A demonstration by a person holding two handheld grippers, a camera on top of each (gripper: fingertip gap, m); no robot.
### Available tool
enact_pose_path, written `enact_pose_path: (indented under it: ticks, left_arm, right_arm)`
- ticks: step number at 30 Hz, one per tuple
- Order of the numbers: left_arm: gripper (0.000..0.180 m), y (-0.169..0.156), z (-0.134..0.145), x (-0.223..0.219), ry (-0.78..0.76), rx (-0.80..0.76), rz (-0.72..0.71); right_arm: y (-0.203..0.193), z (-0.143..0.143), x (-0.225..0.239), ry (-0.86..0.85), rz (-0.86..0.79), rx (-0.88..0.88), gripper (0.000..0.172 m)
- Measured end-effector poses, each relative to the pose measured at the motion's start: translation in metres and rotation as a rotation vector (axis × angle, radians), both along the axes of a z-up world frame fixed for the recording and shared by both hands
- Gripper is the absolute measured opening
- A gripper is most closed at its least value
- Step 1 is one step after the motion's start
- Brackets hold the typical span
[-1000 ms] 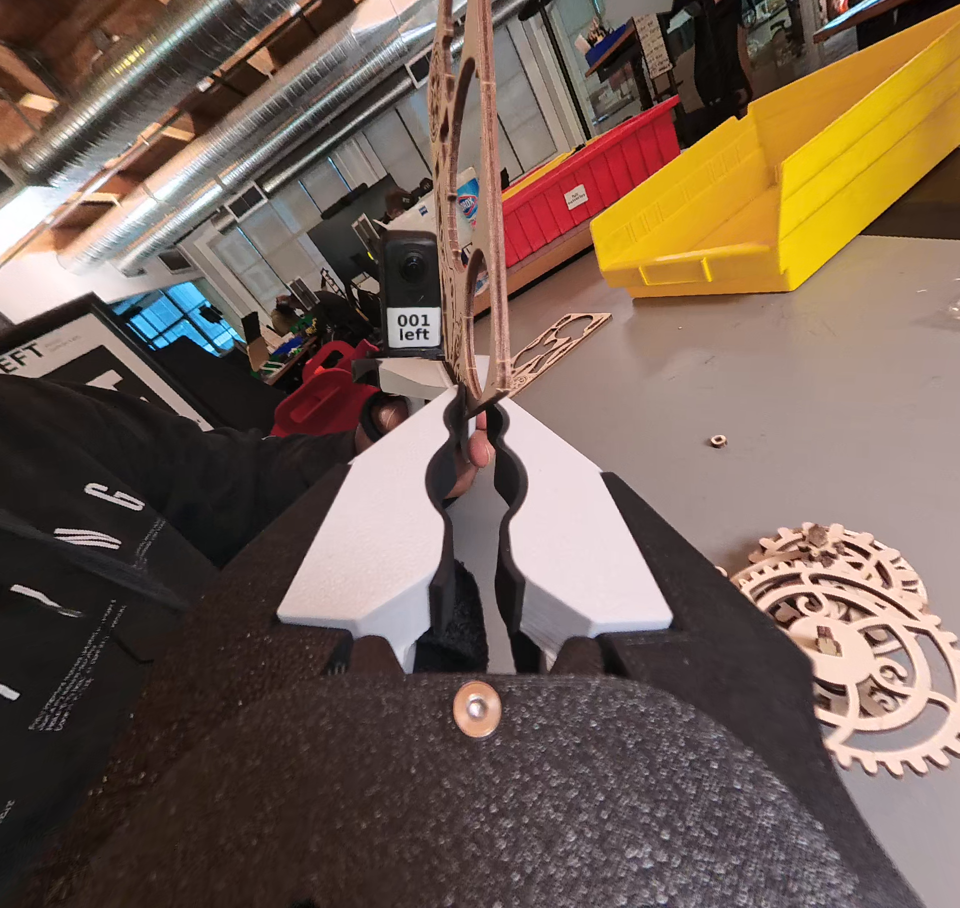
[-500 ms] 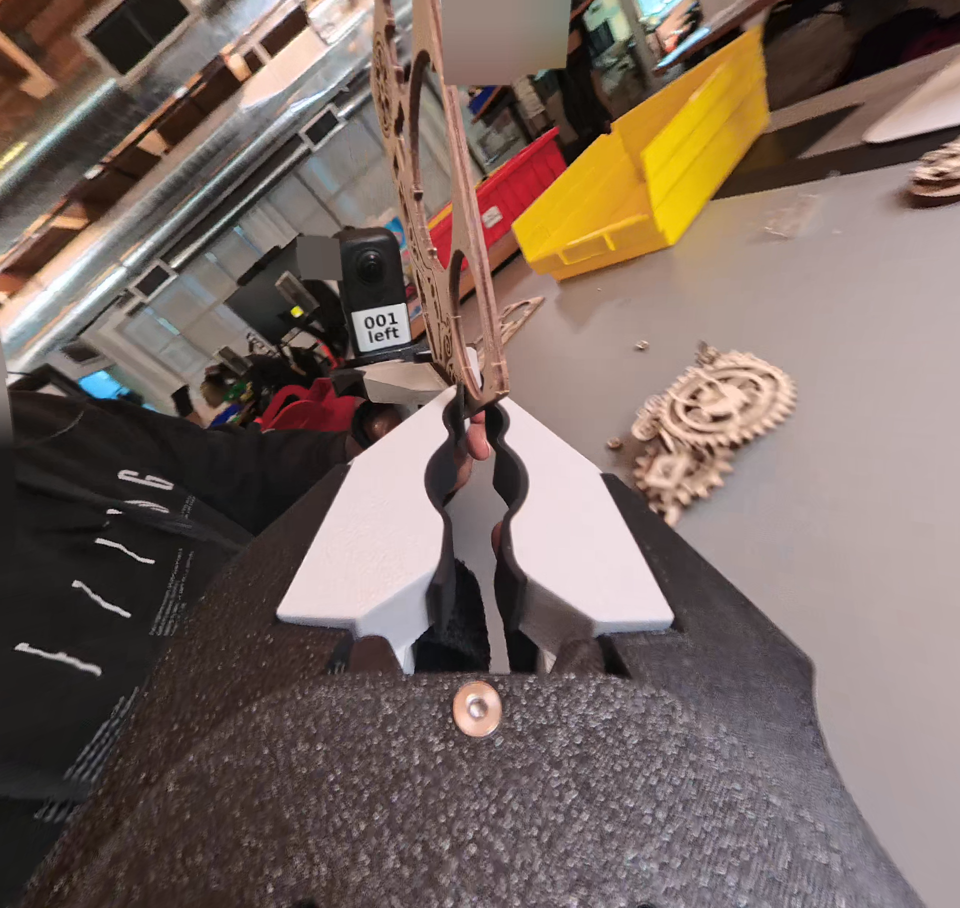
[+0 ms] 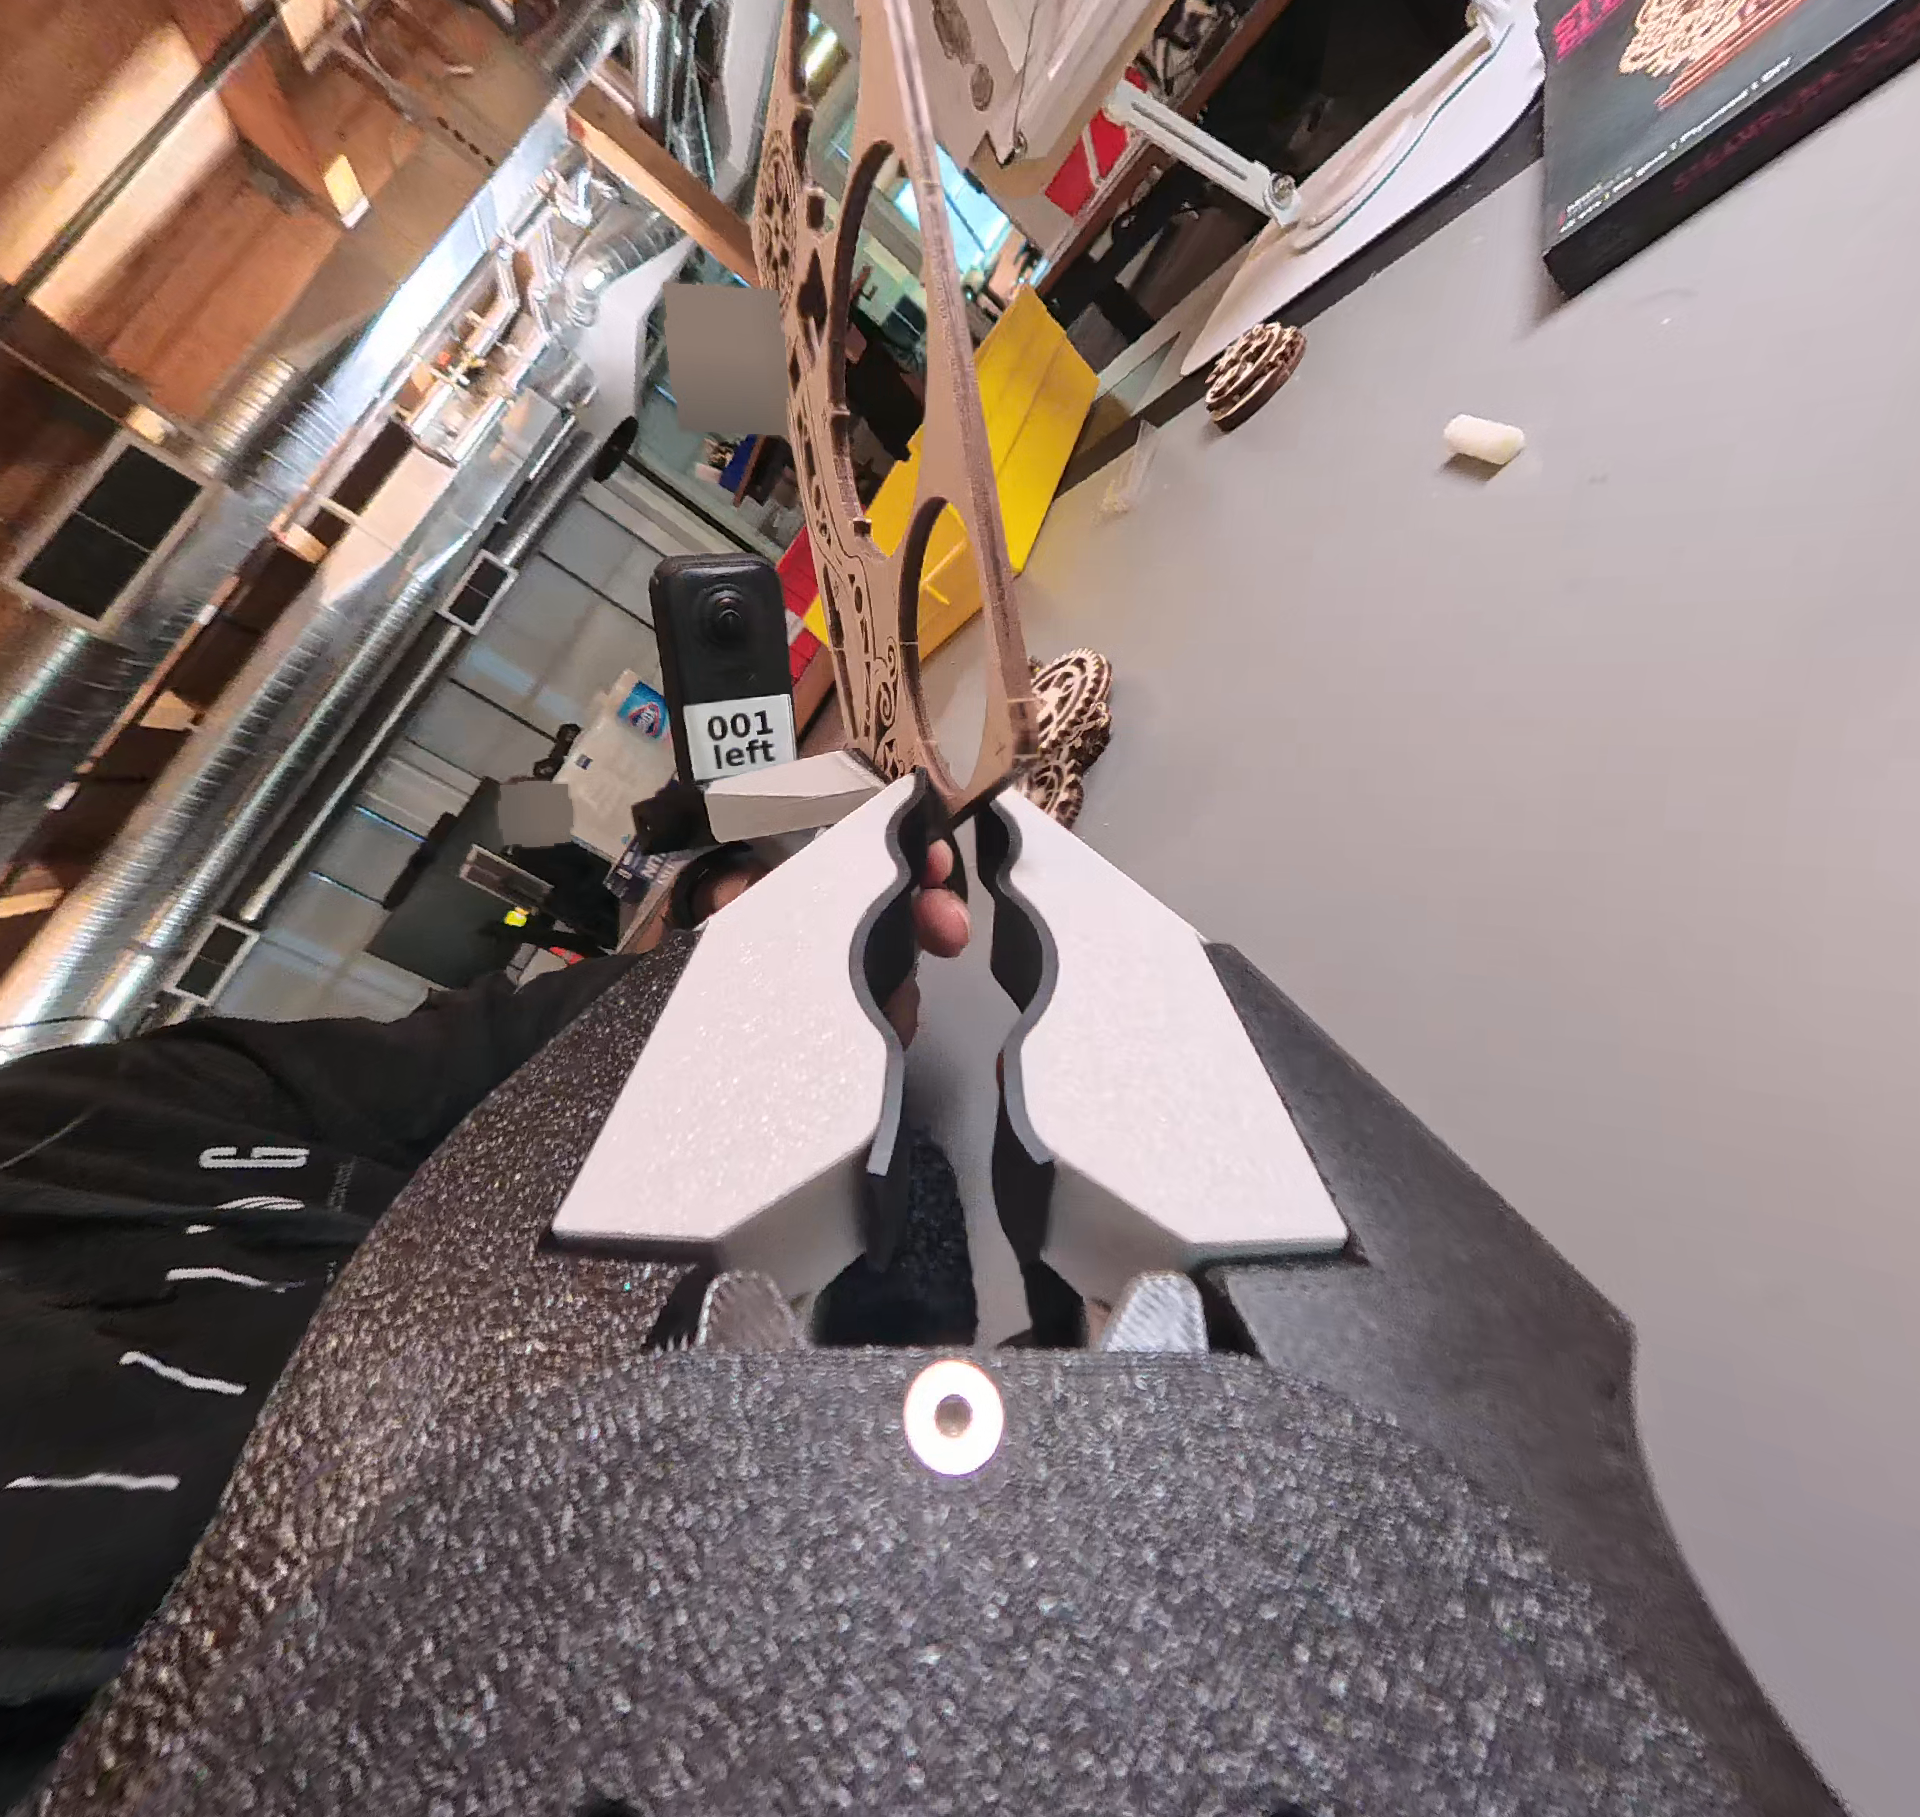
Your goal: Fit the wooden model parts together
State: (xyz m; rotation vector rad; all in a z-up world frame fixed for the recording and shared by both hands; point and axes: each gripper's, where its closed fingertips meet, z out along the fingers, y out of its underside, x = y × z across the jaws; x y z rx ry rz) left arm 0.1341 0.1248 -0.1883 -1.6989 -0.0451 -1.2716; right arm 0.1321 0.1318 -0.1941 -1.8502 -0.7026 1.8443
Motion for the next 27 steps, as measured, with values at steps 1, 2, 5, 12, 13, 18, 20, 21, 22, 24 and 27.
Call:
enact_pose_path:
  ticks: [1,2,5,12,13,18,20,21,22,24,27]
  left_arm:
    - [0.002,0.001,-0.001,-0.001,-0.012,-0.009,0.004]
    - [0.002,0.002,-0.002,-0.002,-0.031,-0.013,0.007]
    - [0.002,0.005,-0.001,-0.010,-0.077,-0.027,0.035]
    - [0.002,0.006,0.004,-0.024,-0.206,-0.059,0.029]
    - [0.002,0.006,0.005,-0.024,-0.229,-0.064,0.024]
    - [0.002,0.004,0.016,-0.026,-0.366,-0.088,-0.021]
    - [0.002,0.000,0.020,-0.026,-0.432,-0.110,-0.072]
    - [0.002,-0.003,0.023,-0.025,-0.458,-0.117,-0.097]
    - [0.002,-0.005,0.024,-0.025,-0.479,-0.118,-0.107]
    - [0.002,-0.006,0.025,-0.025,-0.505,-0.118,-0.103]
    - [0.002,-0.005,0.023,-0.028,-0.530,-0.126,-0.103]
  right_arm:
    - [0.001,-0.001,-0.001,-0.003,-0.009,-0.001,0.007]
    - [0.003,-0.001,-0.002,-0.003,-0.016,-0.001,0.008]
    - [0.006,-0.002,-0.006,-0.010,-0.014,-0.009,0.014]
    - [0.004,-0.004,-0.010,-0.072,0.009,0.187,0.022]
    - [0.002,-0.002,-0.012,-0.068,0.013,0.237,0.021]
    - [0.001,0.014,-0.017,-0.004,-0.046,0.548,0.011]
    - [0.005,0.017,-0.017,-0.016,-0.085,0.691,0.008]
    - [0.009,0.019,-0.017,-0.029,-0.113,0.771,0.007]
    - [0.008,0.022,-0.018,-0.025,-0.120,0.837,0.007]
    - [0.003,0.025,-0.021,-0.021,-0.117,0.915,0.005]
    - [0.004,0.020,-0.025,-0.051,-0.145,0.978,0.011]
